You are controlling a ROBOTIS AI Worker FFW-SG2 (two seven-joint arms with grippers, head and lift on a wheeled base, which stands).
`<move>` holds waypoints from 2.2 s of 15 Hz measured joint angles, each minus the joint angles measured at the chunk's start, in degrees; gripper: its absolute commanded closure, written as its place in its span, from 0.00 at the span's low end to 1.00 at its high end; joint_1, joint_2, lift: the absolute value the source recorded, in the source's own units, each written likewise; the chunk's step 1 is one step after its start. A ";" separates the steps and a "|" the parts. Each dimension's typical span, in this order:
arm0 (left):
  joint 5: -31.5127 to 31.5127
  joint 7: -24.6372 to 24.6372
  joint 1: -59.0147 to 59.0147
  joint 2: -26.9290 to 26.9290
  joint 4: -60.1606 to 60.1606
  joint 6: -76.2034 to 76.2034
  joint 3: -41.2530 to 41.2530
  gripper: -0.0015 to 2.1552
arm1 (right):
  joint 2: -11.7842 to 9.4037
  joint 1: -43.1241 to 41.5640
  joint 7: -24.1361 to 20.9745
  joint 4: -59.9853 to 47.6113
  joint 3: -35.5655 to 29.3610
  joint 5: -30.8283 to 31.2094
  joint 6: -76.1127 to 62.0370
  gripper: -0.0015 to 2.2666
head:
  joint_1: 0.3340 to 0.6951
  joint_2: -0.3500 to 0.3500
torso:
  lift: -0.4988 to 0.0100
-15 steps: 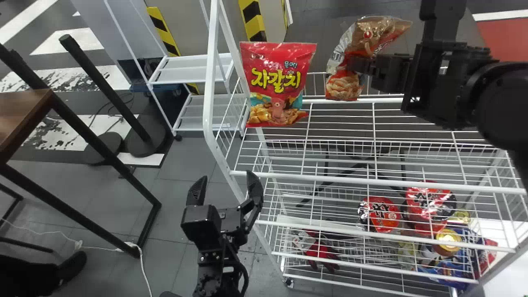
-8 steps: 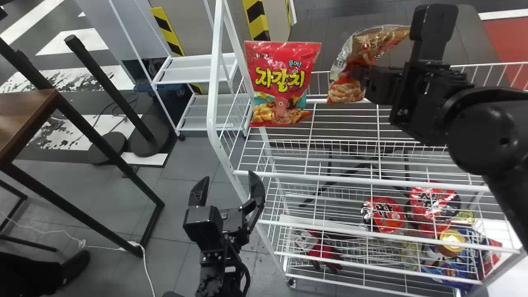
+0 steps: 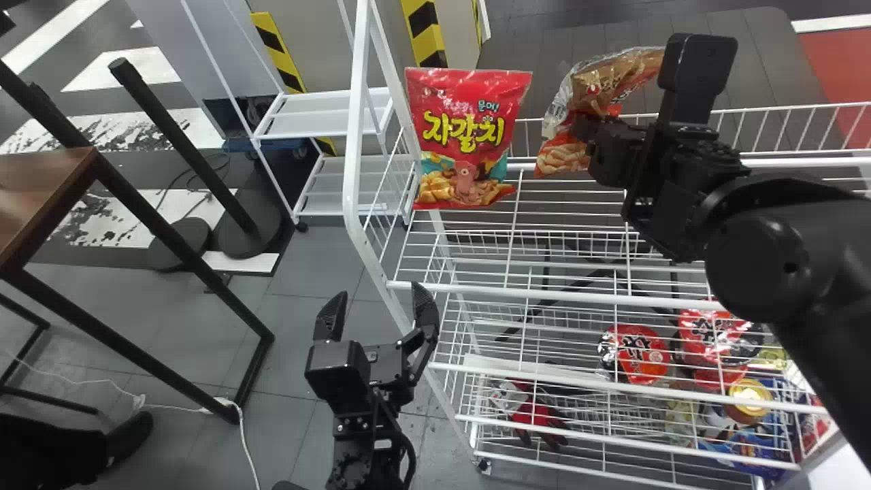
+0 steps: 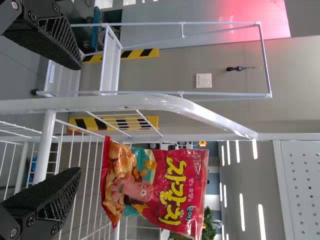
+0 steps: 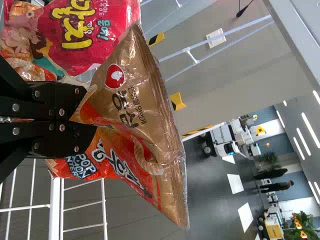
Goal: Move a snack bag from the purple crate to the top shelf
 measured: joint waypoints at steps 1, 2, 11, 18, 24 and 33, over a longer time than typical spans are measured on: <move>0.01 -0.07 0.00 -0.01 0.02 0.00 0.01 0.04 | 0.00 0.43 -0.57 -1.06 0.05 0.03 0.87 0.91 | 1.00 0.93 | 0.98; 0.01 -0.13 0.00 -0.04 0.04 0.00 0.01 0.04 | 0.00 0.83 -0.95 -1.92 0.11 0.03 1.52 0.91 | 1.00 0.94 | 0.98; 0.01 -0.23 -0.09 -0.16 0.07 0.00 -0.06 0.04 | 0.00 1.01 -5.84 -3.56 0.43 0.71 3.56 0.91 | 1.00 0.92 | 0.98; 0.01 -0.23 -0.09 -0.17 0.08 0.00 -0.06 0.04 | 0.00 -0.49 -8.76 -3.06 0.39 0.04 9.26 0.91 | 1.00 0.91 | 0.98; 0.01 -0.23 -0.18 -0.17 0.39 0.00 -0.06 0.04 | 0.00 -2.55 -9.07 -0.64 0.27 -1.30 11.92 0.89 | 1.00 0.91 | 0.98; 0.01 -0.23 -0.61 -0.26 1.12 -0.01 -0.06 0.04 | 0.00 -4.59 -9.52 2.50 0.01 -2.37 14.45 0.69 | 1.00 0.91 | 0.98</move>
